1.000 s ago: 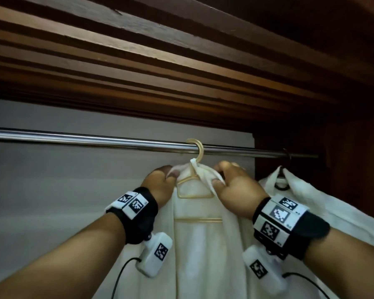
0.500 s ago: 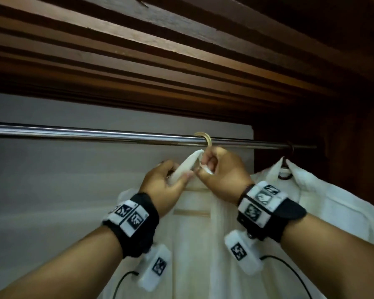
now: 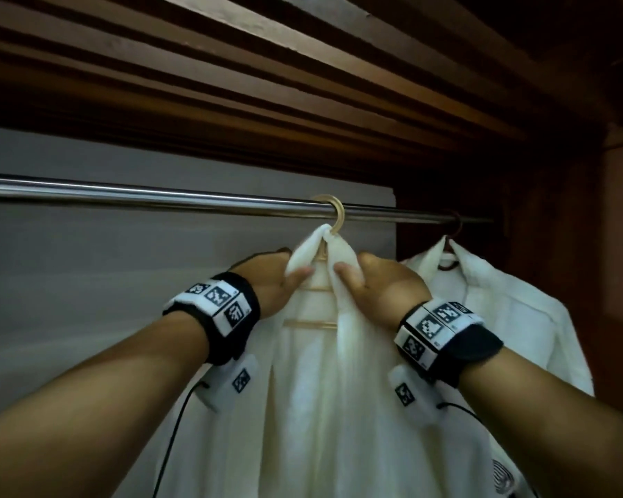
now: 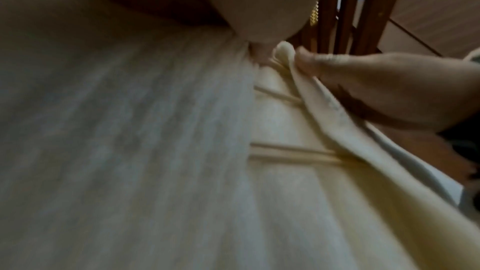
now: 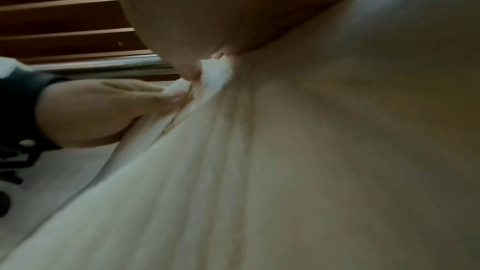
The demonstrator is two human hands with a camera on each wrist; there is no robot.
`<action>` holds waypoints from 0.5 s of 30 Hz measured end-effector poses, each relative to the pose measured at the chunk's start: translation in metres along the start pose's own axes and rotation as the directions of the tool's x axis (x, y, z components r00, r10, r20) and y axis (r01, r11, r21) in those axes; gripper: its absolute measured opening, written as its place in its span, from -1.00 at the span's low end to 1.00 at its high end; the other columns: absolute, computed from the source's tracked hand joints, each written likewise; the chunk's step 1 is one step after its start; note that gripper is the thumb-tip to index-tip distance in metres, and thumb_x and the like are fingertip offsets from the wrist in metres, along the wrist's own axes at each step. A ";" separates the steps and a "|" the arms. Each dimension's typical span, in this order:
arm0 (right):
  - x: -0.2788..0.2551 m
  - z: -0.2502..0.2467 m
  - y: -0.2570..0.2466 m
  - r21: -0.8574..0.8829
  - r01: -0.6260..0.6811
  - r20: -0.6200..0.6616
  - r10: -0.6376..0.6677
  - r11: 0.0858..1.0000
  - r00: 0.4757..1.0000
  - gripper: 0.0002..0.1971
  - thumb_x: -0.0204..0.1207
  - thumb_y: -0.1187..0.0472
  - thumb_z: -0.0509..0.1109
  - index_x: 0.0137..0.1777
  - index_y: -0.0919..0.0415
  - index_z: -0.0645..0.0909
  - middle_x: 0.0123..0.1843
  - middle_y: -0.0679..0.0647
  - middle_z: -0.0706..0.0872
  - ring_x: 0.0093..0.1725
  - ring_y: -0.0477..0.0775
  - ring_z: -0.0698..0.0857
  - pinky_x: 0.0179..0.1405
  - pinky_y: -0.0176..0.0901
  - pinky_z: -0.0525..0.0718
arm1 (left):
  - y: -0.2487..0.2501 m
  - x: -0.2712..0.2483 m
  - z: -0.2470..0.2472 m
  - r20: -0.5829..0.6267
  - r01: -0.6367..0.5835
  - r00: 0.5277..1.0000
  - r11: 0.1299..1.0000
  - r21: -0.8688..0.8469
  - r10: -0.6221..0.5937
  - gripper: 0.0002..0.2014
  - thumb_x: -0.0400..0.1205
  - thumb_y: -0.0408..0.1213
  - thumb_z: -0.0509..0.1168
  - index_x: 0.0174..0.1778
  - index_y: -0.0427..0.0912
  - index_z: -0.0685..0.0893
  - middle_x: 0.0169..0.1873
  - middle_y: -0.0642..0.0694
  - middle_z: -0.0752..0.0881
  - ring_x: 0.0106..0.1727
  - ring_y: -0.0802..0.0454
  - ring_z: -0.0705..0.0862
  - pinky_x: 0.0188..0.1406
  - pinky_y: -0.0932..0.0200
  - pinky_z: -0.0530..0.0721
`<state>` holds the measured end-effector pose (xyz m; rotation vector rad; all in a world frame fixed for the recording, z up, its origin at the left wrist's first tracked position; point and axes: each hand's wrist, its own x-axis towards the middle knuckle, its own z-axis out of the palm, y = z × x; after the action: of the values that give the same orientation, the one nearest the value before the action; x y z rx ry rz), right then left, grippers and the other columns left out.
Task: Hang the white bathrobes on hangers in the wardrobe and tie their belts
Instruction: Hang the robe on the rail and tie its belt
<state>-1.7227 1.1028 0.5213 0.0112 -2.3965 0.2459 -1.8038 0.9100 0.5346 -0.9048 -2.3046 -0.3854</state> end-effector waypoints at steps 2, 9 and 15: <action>0.001 0.004 -0.007 0.013 -0.016 -0.029 0.016 1.000 0.999 -0.42 0.58 -0.43 -0.11 0.13 0.01 0.49 -0.10 0.00 0.67 -0.12 0.12 0.65 -0.16 -0.03 0.55 | 0.007 0.003 -0.003 -0.036 -0.037 0.999 0.999 -0.039 0.035 -0.32 0.60 0.34 -0.21 0.18 -0.07 0.59 -0.04 -0.07 0.74 0.00 -0.12 0.69 0.11 -0.01 0.62; 0.016 0.005 -0.013 0.182 -0.216 -0.140 0.242 0.959 0.960 -0.41 0.70 -0.24 -0.15 -0.03 0.12 0.62 0.00 0.18 0.75 0.05 0.26 0.70 -0.09 -0.05 0.49 | 0.010 0.021 -0.005 -0.050 0.301 0.943 0.907 -0.293 -0.329 -0.54 0.72 0.10 0.04 -0.16 -0.22 0.62 -0.12 -0.25 0.69 -0.05 -0.21 0.65 -0.02 0.13 0.51; 0.029 0.007 -0.015 0.331 -0.318 -0.102 0.369 0.888 0.924 -0.47 0.60 -0.35 -0.01 -0.11 0.07 0.58 -0.08 0.12 0.74 -0.08 0.24 0.68 0.08 0.04 0.64 | 0.019 0.038 0.003 0.004 0.435 0.885 0.823 -0.365 -0.466 -0.45 0.57 0.30 0.16 -0.31 -0.17 0.63 -0.36 -0.15 0.68 -0.37 -0.04 0.63 -0.38 0.18 0.51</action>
<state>-1.7477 1.0882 0.5378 -0.2843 -2.1611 0.7596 -1.8135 0.9442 0.5578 -0.4687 -2.3944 -1.0564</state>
